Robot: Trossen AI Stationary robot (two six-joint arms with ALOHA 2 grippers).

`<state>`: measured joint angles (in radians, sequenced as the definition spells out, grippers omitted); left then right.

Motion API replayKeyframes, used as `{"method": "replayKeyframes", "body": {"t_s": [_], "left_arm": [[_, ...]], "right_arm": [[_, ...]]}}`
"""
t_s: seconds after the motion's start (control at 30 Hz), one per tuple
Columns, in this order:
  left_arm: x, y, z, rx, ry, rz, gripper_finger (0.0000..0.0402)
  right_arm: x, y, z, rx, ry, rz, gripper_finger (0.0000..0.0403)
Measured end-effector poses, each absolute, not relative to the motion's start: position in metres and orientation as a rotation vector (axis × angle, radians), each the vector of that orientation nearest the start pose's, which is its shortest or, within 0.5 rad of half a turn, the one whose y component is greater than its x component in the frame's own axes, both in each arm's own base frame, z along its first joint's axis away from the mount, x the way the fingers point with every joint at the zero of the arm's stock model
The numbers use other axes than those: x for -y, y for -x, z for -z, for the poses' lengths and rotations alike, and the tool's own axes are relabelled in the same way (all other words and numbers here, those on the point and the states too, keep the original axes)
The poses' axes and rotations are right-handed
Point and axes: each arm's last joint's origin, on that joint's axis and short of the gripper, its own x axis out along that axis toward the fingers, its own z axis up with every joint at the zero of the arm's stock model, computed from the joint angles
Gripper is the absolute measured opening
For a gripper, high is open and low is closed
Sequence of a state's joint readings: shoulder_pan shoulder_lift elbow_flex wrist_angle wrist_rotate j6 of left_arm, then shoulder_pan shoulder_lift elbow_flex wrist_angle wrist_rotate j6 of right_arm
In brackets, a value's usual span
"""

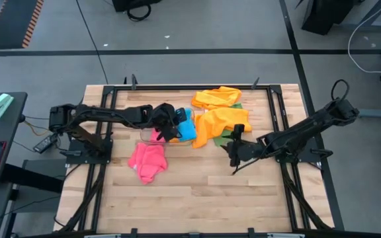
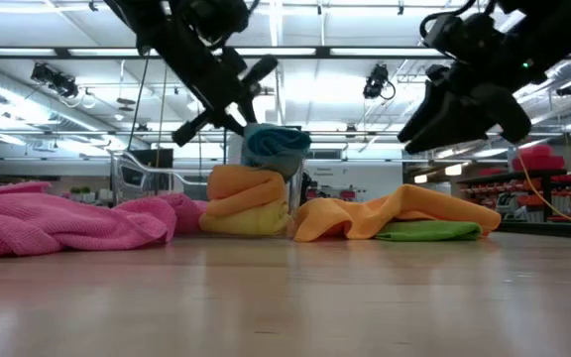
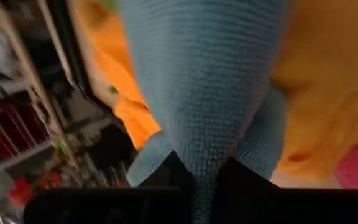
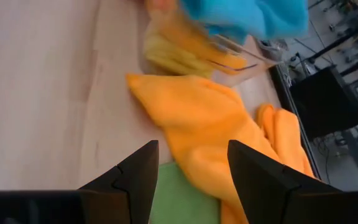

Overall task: Fold microfiber towels
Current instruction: Put the folded blue microfiber cloth into the transparent bin

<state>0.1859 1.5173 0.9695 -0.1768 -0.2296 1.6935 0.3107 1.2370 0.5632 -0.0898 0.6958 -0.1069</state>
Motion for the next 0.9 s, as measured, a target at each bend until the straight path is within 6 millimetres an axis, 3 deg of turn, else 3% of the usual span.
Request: {"method": "replayKeyframes", "body": {"t_s": [0.27,0.43,0.77,0.9], "left_arm": [[-0.070,-0.306,-0.224,-0.842,-1.530,0.409,0.0021],[-0.076,-0.307,-0.218,-0.837,-1.472,0.436,0.0021],[-0.098,-0.310,-0.205,-0.836,-1.583,0.495,0.0022],[-0.103,-0.311,-0.199,-0.842,-1.567,0.512,0.0059]], "right_arm": [[-0.049,-0.230,-0.184,-0.649,0.276,0.306,0.0202],[-0.054,-0.232,-0.184,-0.625,0.241,0.291,0.0202],[-0.064,-0.234,-0.190,-0.546,0.225,0.255,0.0202],[-0.064,-0.235,-0.190,-0.539,0.228,0.253,0.0202]]}}
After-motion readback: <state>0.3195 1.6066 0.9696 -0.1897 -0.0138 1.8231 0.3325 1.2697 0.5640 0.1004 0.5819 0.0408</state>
